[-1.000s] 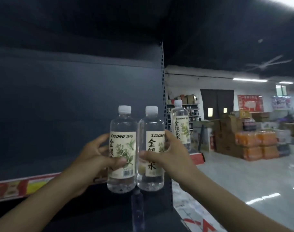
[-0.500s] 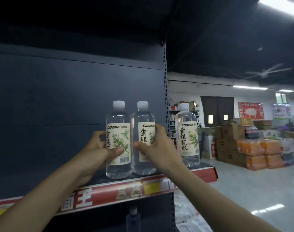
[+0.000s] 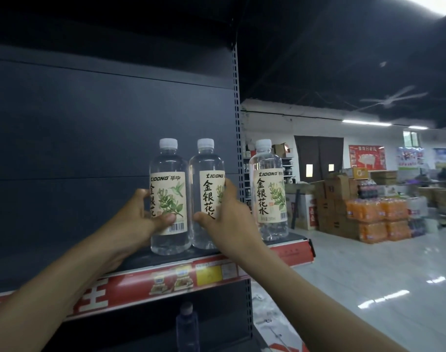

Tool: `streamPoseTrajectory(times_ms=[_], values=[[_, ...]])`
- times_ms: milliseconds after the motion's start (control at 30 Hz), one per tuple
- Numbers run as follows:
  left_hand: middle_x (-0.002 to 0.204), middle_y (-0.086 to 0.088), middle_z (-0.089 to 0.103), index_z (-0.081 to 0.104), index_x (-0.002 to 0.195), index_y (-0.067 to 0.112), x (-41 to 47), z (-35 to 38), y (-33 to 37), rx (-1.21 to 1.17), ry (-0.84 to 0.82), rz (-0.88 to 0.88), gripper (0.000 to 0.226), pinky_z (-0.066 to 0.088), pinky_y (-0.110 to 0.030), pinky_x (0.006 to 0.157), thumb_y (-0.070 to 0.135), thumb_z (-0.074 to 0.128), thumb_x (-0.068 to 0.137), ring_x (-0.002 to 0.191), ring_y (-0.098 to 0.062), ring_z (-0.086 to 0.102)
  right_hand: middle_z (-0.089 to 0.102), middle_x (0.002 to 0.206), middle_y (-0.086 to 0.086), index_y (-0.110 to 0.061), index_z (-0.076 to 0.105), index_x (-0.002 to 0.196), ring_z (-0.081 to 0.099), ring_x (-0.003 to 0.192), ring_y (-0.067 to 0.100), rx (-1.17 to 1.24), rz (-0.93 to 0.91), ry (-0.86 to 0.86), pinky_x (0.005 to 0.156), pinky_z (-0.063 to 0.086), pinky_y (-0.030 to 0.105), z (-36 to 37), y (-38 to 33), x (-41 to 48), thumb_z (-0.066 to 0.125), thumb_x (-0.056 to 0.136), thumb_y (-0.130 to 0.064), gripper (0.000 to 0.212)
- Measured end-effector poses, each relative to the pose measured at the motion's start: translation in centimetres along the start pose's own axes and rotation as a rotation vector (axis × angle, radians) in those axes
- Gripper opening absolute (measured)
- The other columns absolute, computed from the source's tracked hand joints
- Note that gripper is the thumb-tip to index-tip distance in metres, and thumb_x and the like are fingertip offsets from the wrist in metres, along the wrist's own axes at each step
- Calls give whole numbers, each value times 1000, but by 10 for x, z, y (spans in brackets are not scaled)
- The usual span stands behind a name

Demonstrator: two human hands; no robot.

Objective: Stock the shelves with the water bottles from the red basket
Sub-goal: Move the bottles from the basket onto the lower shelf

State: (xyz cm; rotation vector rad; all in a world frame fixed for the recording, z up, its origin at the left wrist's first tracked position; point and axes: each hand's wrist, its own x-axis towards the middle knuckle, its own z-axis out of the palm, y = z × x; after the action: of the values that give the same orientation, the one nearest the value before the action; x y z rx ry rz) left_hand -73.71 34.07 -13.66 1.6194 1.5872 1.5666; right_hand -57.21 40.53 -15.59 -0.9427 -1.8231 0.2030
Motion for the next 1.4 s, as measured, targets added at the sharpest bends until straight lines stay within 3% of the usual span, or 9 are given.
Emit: streamPoseTrajectory(times_ms=[100, 167, 433, 567, 667, 767, 867, 1233, 1400], values=[[108, -6, 67, 37, 131, 23, -7, 7, 5, -6, 6, 12, 55, 46, -27, 62, 16, 69, 87, 89, -14, 65, 63, 92, 2, -19, 13, 152, 66, 89, 23, -13, -11, -33, 78, 56, 38, -8, 3, -2, 65, 91, -43, 84], [107, -3, 67, 37, 125, 26, -8, 11, 7, -1, 3, 22, 49, 45, -24, 61, 15, 68, 88, 87, -10, 64, 66, 110, 4, -19, 11, 155, 65, 101, 24, 7, 6, -46, 84, 53, 36, -12, 4, -4, 66, 91, -42, 86], [118, 0, 63, 38, 120, 28, -10, 17, 15, 86, -12, 34, 40, 47, -42, 97, 25, 65, 91, 104, -18, 61, 63, 121, 12, -20, 9, 155, 59, 73, 12, -7, 89, -64, 72, 57, 34, -22, -4, -5, 64, 93, -38, 85], [120, 7, 56, 32, 137, 24, -29, 22, 18, 353, 63, 107, 50, 43, -33, 86, 36, 55, 95, 103, -16, 57, 51, 143, 14, -18, 10, 156, 61, 115, 30, -101, 59, -75, 99, 50, 43, -26, -14, -26, 66, 92, -35, 87], [145, -9, 39, 14, 150, 28, -61, 28, 8, 759, 130, 222, 67, 41, -46, 103, 44, 48, 94, 133, -30, 40, 34, 156, 13, -21, 8, 157, 39, 141, 32, -213, -39, -93, 113, 35, 45, -36, -19, -55, 62, 94, -33, 84], [162, -10, 4, 2, 155, 23, -114, 37, -9, 1048, 110, 294, 72, 13, -48, 120, 45, 41, 98, 150, -30, 0, 15, 164, 14, -22, 6, 158, 15, 151, 32, -356, -77, -189, 119, 23, 46, -44, -15, -98, 54, 98, -34, 79], [162, -13, 7, 9, 155, 21, -171, 50, -39, 1101, 77, 389, 70, 10, -46, 121, 45, 40, 97, 150, -31, 0, 8, 165, 14, -22, 9, 158, 9, 152, 32, -406, -71, -271, 119, 23, 47, -49, 0, -153, 52, 98, -36, 75], [163, -11, 4, 3, 155, 26, -409, 102, -221, 1096, -518, -29, 68, 9, -45, 121, 50, 33, 98, 150, -28, 0, 19, 161, 21, -18, 22, 157, 20, 149, 36, -425, 210, -650, 118, 26, 44, -59, 96, -407, 58, 95, -31, 72], [152, -11, 33, 21, 153, 21, -461, 133, -288, 978, -692, -220, 68, 29, -41, 115, 47, 46, 95, 141, -29, 31, 42, 148, 21, -14, 35, 149, 47, 132, 37, -374, 392, -853, 101, 44, 38, -45, 144, -480, 61, 92, -26, 64]])
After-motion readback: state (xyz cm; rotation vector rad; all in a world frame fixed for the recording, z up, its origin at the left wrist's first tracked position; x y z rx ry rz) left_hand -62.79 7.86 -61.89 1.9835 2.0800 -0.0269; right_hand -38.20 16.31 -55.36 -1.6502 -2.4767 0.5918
